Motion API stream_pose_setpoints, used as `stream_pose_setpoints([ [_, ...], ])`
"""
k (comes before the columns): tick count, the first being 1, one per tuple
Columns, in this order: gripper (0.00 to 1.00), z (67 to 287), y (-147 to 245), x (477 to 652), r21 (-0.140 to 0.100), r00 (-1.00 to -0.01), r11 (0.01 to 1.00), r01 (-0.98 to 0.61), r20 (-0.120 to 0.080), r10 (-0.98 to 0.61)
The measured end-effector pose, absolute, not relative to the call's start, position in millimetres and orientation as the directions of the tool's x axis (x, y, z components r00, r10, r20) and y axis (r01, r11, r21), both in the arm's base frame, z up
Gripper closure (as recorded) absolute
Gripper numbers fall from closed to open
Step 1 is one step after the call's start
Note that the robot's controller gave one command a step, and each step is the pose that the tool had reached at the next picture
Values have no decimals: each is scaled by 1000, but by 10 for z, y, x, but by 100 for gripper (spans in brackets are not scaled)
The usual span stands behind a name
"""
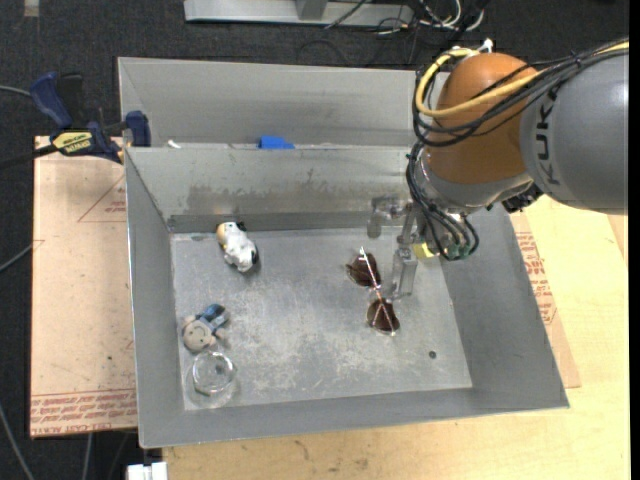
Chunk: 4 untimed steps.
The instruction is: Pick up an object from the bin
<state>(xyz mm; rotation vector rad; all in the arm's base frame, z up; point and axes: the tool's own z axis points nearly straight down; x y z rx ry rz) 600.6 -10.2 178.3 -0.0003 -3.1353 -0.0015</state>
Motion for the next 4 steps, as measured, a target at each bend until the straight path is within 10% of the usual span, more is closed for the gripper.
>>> stream_pose_setpoints([
  [1,0,1834,-102,6019,1,-1000,1000,0,-2,0],
  [3,0,1206,-192,6010,0,-952,952,306,3,306],
  [4,0,1396,-304,6044,2,-874,874,486,-3,487],
])
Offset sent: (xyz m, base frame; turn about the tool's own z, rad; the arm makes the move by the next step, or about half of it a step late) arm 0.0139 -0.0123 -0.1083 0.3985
